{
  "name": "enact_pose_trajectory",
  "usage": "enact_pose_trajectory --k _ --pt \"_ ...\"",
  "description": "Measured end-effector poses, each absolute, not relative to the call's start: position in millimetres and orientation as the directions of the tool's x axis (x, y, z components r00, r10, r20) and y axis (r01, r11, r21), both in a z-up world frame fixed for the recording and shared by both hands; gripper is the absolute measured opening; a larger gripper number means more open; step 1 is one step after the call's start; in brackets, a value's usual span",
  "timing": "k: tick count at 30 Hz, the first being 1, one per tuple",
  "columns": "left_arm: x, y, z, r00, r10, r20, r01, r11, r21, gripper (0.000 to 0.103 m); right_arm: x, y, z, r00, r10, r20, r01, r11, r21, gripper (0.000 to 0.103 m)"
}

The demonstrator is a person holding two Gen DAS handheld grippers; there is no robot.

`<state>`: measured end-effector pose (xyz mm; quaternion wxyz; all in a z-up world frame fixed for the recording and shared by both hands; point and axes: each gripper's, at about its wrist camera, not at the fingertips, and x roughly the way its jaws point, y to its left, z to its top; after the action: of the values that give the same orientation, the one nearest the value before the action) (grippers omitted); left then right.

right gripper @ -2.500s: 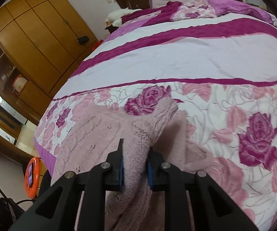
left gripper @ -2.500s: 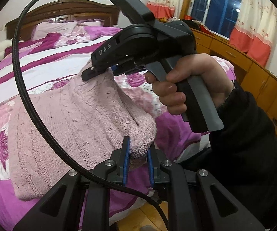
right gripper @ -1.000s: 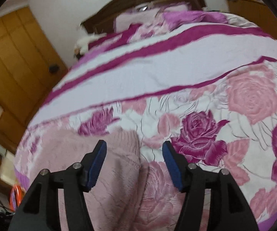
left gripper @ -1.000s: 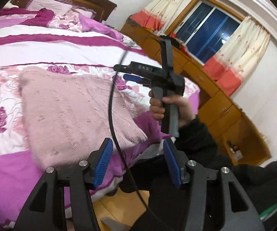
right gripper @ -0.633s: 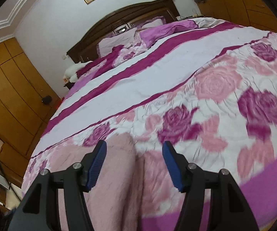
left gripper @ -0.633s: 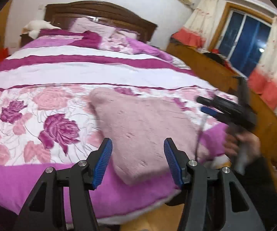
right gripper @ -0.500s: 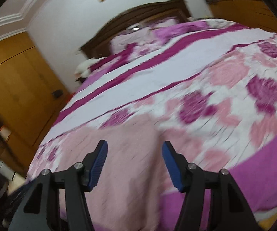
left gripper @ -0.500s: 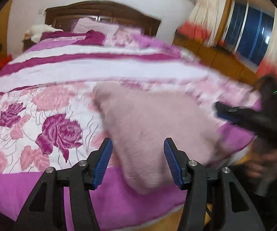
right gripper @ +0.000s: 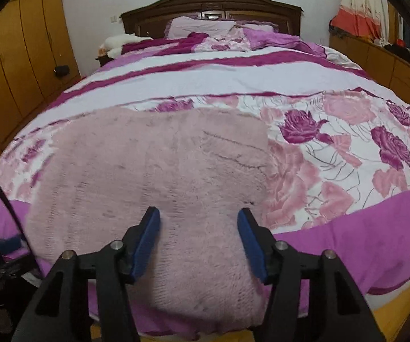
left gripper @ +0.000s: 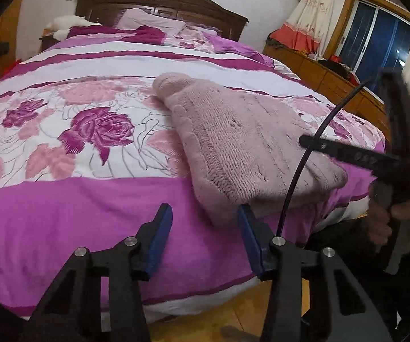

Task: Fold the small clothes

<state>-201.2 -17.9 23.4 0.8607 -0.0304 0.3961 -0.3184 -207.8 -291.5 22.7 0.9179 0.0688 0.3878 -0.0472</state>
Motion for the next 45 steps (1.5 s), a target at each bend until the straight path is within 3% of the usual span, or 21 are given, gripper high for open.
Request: enact_pose_trajectory --k 2,6,10,12,14,18,21,24,27,29,31,35,38,42,45 --pt "-196 -15 20 0.459 -0.600 -0.655 0.516 0.780 -0.354 0.019 -208 -277 39 0.711 -0.022 -0.703 0.107 0.991 0.077 0.049" --pt "-189 -7 15 0.424 -0.626 -0.655 0.483 0.768 -0.422 0.014 -191 -243 57 0.726 0.133 -0.675 -0.029 0.986 0.163 0.046" --pt "-193 -6 15 0.429 -0.628 -0.649 0.482 0.767 -0.424 0.009 -151 -211 36 0.641 0.280 -0.715 -0.143 0.958 0.247 0.037" --pt "-193 -6 14 0.429 -0.621 -0.656 0.481 0.772 -0.416 0.007 -132 -200 3 0.611 0.272 -0.743 -0.141 0.962 0.236 0.037" --pt "-193 -5 11 0.417 -0.633 -0.652 0.480 0.763 -0.433 0.007 -131 -201 -3 0.646 0.291 -0.706 -0.116 0.951 0.286 0.038" --pt "-193 -2 11 0.419 -0.643 -0.641 0.487 0.755 -0.439 0.007 -145 -201 19 0.652 0.251 -0.716 -0.095 0.963 0.252 0.037" --pt "-195 14 21 0.450 -0.675 -0.585 0.468 0.736 -0.489 0.005 -148 -202 40 0.680 0.196 -0.707 -0.094 0.979 0.182 0.037" --pt "-191 30 31 0.541 -0.616 -0.573 0.385 0.787 -0.482 0.001 -126 -208 56 0.688 0.198 -0.698 -0.099 0.979 0.180 0.037" --pt "-180 42 28 0.550 -0.597 -0.585 0.292 0.793 -0.535 0.000 -74 -199 31 0.545 0.240 -0.803 -0.098 0.970 0.223 0.036" --pt "-174 46 22 0.519 -0.616 -0.593 0.244 0.771 -0.588 0.000 -55 -188 -7 0.473 0.185 -0.861 -0.099 0.983 0.157 0.036" --pt "-174 47 22 0.514 -0.615 -0.598 0.247 0.774 -0.584 0.000 -58 -178 -3 0.518 0.155 -0.841 -0.161 0.983 0.082 0.038" --pt "-175 43 25 0.505 -0.637 -0.582 0.282 0.759 -0.586 0.000 -86 -199 45 0.580 0.247 -0.776 -0.180 0.968 0.174 0.032" --pt "-177 29 25 0.477 -0.656 -0.585 0.327 0.750 -0.575 0.000 -128 -226 64 0.652 0.195 -0.733 -0.112 0.981 0.162 0.033" --pt "-181 13 22 0.454 -0.652 -0.607 0.369 0.758 -0.538 0.000 -162 -268 12 0.568 0.140 -0.811 0.041 0.979 0.198 0.033" --pt "-189 6 25 0.456 -0.659 -0.598 0.399 0.752 -0.524 0.000 -172 -279 0 0.599 0.190 -0.778 0.031 0.965 0.260 0.033"
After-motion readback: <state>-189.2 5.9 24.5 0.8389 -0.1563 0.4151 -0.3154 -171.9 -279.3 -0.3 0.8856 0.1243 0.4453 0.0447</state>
